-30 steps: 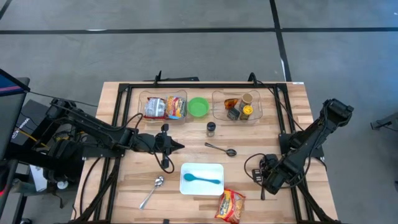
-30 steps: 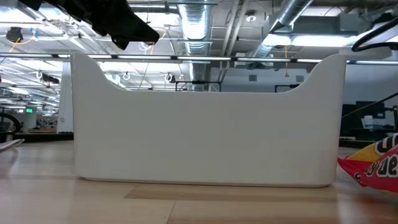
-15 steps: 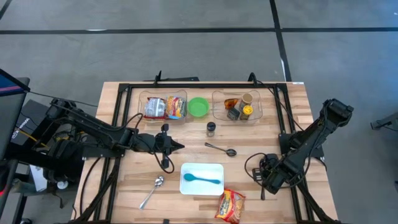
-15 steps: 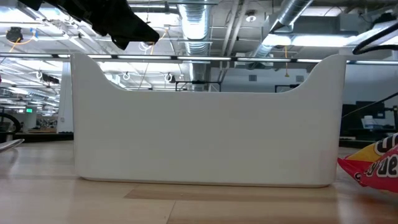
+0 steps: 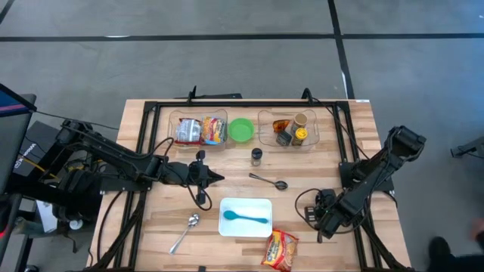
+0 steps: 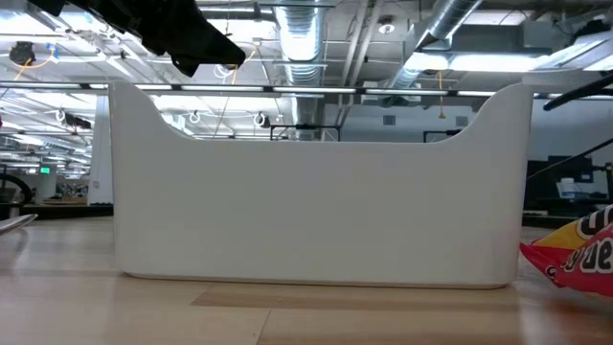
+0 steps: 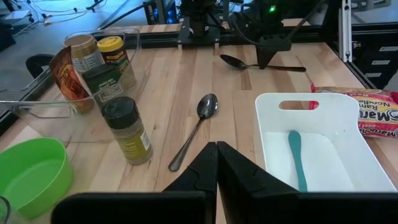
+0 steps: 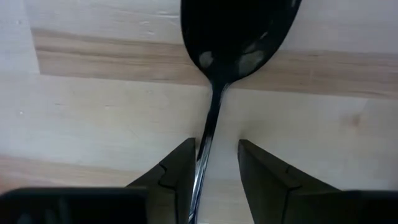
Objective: Pick & Place Food Item
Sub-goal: Put the right black spoon into the white bin, then put the black seasoning into the right transparent bin
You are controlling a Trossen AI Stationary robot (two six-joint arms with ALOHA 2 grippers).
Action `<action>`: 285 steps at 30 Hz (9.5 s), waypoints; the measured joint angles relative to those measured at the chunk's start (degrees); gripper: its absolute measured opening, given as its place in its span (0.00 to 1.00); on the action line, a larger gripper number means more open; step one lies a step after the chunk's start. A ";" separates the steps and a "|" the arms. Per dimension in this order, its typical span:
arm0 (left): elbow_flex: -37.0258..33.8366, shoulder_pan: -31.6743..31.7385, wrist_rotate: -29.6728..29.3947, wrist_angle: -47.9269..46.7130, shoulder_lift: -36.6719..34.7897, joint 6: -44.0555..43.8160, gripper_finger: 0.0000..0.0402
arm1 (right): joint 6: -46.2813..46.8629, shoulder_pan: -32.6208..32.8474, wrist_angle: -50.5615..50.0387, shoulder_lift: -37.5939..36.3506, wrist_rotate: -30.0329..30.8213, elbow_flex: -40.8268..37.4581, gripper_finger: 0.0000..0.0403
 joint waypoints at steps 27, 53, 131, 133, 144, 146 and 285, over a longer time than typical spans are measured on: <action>0.00 0.09 0.02 0.00 0.00 0.02 0.01 | -2.16 -3.34 -0.94 0.56 -3.83 0.11 0.10; 0.00 0.09 0.02 0.00 -0.02 0.00 0.01 | -10.99 -3.43 -5.35 -0.15 -0.87 3.42 0.02; 0.00 0.09 0.01 -0.42 0.00 1.66 0.01 | -116.14 -17.15 29.66 9.30 28.90 27.77 0.02; 0.00 0.09 0.00 -0.36 -0.02 1.66 0.01 | -116.17 -17.40 29.26 9.30 27.94 27.67 0.02; -0.02 0.09 0.02 -0.42 -0.02 1.66 0.01 | -118.90 -18.70 27.30 9.30 22.28 27.58 0.02; 0.00 0.09 0.01 -0.42 -0.01 1.66 0.01 | -119.81 -19.11 27.31 9.30 22.22 27.58 0.02; 0.00 0.07 0.02 -0.85 0.00 1.22 0.01 | -69.06 -21.42 -7.78 1.40 36.99 16.24 0.01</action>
